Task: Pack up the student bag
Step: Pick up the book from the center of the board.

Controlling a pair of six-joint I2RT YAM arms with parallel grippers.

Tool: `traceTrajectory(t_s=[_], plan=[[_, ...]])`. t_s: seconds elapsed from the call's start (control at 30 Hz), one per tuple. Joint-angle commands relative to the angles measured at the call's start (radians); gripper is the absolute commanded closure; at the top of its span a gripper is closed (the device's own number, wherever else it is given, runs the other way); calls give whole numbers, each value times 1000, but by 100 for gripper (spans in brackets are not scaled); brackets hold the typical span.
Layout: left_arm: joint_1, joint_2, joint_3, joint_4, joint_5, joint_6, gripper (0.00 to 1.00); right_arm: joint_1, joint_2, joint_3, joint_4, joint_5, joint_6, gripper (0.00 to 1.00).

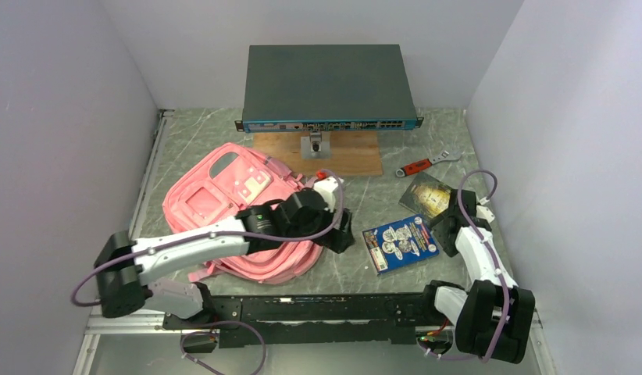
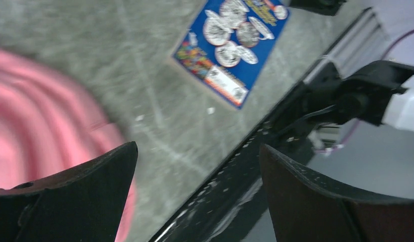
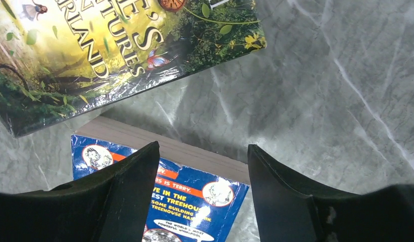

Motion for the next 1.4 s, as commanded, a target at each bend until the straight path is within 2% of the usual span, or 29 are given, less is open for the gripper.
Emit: traceTrajectory(t_s=[0.0,0.2,0.37,0.5,0.63,0.8,0.93,1.03,1.07,1.1,1.13,1.37], plan=[[-6,157,12,289,238,-233,5,-18,20,15,57,-88,-48,34],[-6,362,23,422,254,-415,0,-18,32,13,68,-235,-148,35],[1,495,45,388,244,-520,0,-16,-18,-43,87,-366,-122,37],[22,545,19,389,273,-608,2,-16,-69,-89,110,-426,-102,37],[28,545,-11,409,244,-649,8,-16,-76,-92,113,-430,-112,37],[34,538,-24,437,226,-648,32,-16,-61,-91,110,-468,-133,37],[36,514,4,390,134,-566,51,-7,-48,-130,167,-607,-144,37],[48,512,27,356,108,-480,61,31,-10,-135,197,-711,-161,35],[57,513,36,349,108,-451,71,46,1,-132,202,-730,-168,35],[71,513,53,326,84,-424,93,61,12,-127,201,-736,-175,35],[79,509,62,303,68,-408,100,75,16,-122,198,-737,-182,34],[120,402,48,289,31,-281,100,169,-23,-97,182,-649,-205,29]])
